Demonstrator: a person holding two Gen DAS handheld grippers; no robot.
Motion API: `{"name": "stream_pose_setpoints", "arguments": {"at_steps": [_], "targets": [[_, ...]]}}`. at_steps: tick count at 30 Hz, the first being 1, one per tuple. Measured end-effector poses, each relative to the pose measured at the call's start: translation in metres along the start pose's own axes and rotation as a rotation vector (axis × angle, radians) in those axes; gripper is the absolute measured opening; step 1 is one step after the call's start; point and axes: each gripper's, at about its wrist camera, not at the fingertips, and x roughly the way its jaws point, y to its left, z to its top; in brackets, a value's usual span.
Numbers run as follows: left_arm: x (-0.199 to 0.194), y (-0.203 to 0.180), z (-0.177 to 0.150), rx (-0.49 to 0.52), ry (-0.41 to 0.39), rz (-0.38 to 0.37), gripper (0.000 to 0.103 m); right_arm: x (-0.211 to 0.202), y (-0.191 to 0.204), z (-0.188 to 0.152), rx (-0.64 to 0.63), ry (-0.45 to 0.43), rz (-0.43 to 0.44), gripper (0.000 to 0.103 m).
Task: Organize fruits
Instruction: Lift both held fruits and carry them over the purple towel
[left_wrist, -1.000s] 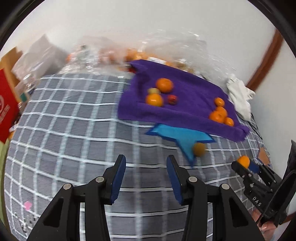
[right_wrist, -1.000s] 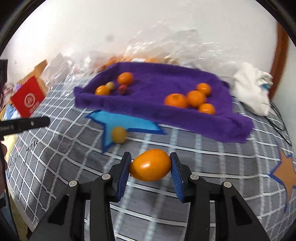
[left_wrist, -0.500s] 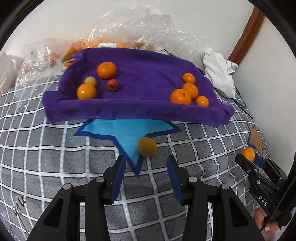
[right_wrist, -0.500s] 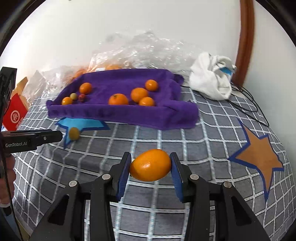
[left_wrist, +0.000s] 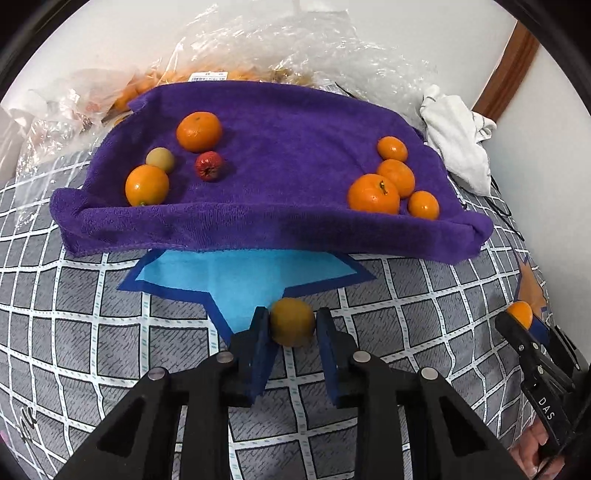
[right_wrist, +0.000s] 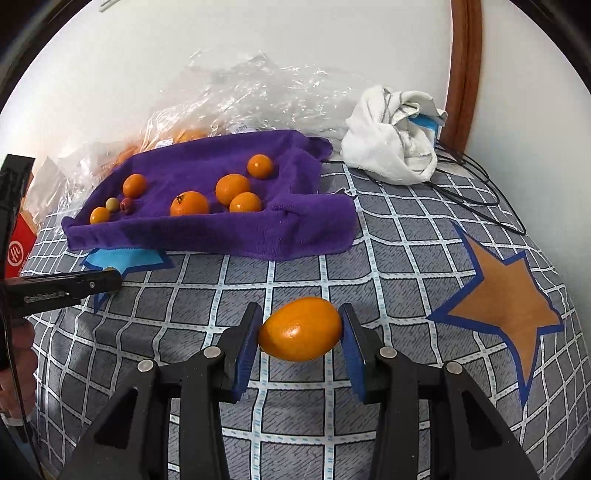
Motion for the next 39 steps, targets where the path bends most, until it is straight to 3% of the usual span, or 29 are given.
{"name": "stream_pose_setpoints", "arguments": {"at_steps": [6,18,26,32,39], "targets": [[-0.023,0.006,0.002,0.006,-0.036,0.002,0.025,-0.006,0.01,0.008,-0.016,-0.019,0.012,0.042],[-0.123,0.013,0.019,0.028,-0.278,0.049,0.025,-0.052,0.028,0.063,-0.024,-0.11,0.047,0.042],[-0.171,0.011,0.034,0.043,-0.381,0.06,0.025,-0.081,0.04,0.096,-0.05,-0.187,0.033,0.042],[-0.191,0.016,0.051,0.021,-0.427,0.066,0.025,-0.091,0.05,0.12,-0.071,-0.223,0.054,0.042],[-0.188,0.028,0.072,-0.005,-0.437,0.085,0.025,-0.079,0.049,0.14,-0.064,-0.224,0.088,0.042]]}}
